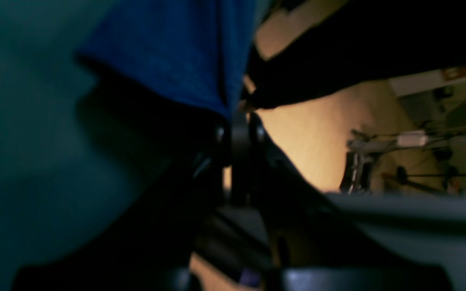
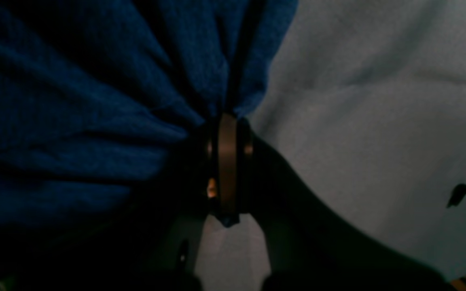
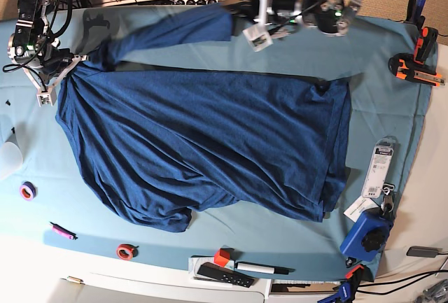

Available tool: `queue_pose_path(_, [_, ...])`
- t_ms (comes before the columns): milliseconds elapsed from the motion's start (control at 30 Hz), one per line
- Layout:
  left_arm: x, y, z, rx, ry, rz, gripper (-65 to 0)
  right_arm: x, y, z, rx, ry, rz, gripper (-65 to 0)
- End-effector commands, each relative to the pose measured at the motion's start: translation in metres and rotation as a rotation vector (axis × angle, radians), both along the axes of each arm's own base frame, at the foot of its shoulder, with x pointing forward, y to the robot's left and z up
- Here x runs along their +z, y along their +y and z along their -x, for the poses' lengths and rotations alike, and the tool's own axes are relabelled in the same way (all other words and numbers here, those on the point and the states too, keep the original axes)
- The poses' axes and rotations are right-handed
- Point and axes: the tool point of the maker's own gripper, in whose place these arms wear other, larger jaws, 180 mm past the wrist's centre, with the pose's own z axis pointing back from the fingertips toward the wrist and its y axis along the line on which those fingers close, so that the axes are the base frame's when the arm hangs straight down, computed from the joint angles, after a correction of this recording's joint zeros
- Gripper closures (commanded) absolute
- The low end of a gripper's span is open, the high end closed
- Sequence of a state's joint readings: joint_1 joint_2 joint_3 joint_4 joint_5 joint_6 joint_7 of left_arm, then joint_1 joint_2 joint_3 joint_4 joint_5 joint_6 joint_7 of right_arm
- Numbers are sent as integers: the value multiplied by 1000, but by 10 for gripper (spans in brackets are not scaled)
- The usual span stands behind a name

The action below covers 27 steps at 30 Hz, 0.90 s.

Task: Layout the t-shirt on the table in an organized manner, then fold the t-shirt properly
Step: 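Grasp the sleeve with the left gripper and pull it outward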

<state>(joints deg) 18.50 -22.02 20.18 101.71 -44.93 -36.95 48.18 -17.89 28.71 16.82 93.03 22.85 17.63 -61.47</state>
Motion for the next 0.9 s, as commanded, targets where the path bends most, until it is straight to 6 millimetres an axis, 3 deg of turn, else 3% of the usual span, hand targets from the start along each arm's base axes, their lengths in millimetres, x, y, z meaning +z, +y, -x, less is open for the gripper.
queue_pose_path(0, [8,1,-2,-2,-11,29,0,-13,-3,23,-10,111,18,0])
queue_pose_path(33, [6,8,-1,-8,-10,12,0,-13,-3,22,-8,110,23,0])
queue_pose_path(167, [-3,29,2,-29,-11,-48,0,-8,1,9,37,75,13,-267])
queue_pose_path(200, [-4,33,1,-31,-13,-59,0,-5,2,2,42,49,12,-302])
queue_pose_path(367, [-7,49,-5,-22,-27,-98,0,10,3,-26,44,-35,8,-307])
queue_pose_path(733, [7,95,-59,141,-126,-125,0,45,13,-74,105,-202,4,-307])
queue_pose_path(867, [8,99,-62,154,-121,-125,0,64,22,-88,144,-255,6,-307])
